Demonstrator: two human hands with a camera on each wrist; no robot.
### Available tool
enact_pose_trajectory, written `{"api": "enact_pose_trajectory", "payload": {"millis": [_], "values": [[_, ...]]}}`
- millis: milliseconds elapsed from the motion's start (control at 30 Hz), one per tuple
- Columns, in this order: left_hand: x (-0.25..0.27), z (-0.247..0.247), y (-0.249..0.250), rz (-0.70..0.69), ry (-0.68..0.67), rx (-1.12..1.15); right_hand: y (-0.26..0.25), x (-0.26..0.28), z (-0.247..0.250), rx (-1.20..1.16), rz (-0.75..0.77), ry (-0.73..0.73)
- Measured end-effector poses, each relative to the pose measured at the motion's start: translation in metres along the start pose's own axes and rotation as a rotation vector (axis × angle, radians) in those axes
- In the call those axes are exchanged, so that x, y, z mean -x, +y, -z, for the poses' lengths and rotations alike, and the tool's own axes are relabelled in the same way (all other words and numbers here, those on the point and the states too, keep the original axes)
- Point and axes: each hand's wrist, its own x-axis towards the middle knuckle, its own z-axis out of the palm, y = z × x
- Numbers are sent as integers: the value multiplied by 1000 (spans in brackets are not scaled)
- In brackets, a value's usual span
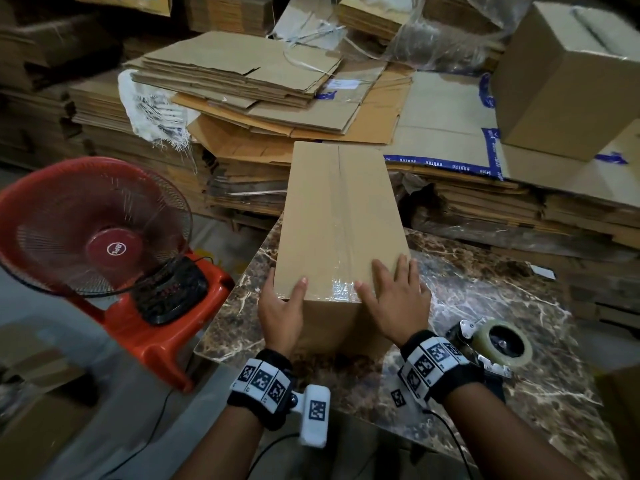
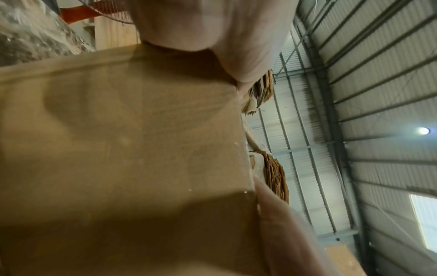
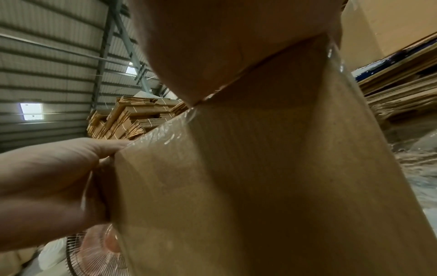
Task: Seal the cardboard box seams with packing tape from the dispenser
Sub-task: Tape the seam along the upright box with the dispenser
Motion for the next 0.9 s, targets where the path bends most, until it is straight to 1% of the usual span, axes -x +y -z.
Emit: {"api": "enact_pose_trajectory", "payload": {"millis": [100,167,200,233,267,300,333,367,400,433,467,533,567,600,667,733,767,833,900], "values": [[2,1,-2,-69,-8,-29,-1,3,2,-19,33,1],[-1,4,-3,-91,-43,-86,-7,3,3,-11,42,-9],[-4,6,-2,-101,-74,-133,-11,4,4,-5,46,-20],[-8,9,-1,-133,-113,-243,-15,4,4,3,48,-32],[-12,11,3,-203,-150,-428,-19,4,5,7,44,-37],[-16,12,9,-331,-167,-611,-23,4,5,5,33,-36],[-20,11,15,-482,-175,-724,-26,5,4,-1,11,-33],[-25,8,23,-601,-194,-759,-30,6,3,-5,-14,-30],[-29,4,30,-656,-227,-760,-35,7,1,-5,-36,-25],[-34,0,33,-664,-265,-769,-38,8,-1,3,-48,-17],[-38,-4,35,-636,-303,-823,-41,9,-3,19,-48,-5],[-43,-7,31,-544,-364,-1016,-39,9,-4,44,-46,9],[-44,-7,28,-511,-386,-1071,-32,7,-3,48,-57,6],[-46,-7,27,-480,-407,-1073,-23,6,-2,44,-83,2],[-48,-8,28,-431,-440,-1017,-2,2,1,-19,-151,-10],[-52,-8,30,-377,-416,-952,11,-1,0,-170,-170,-6],[-56,-8,30,-332,-403,-891,13,-1,-1,-260,-163,29],[-67,-5,29,-237,-389,-718,16,-2,-10,-470,-158,162],[-79,-1,26,-181,-415,-578,20,-1,-20,-744,-201,287]]}}
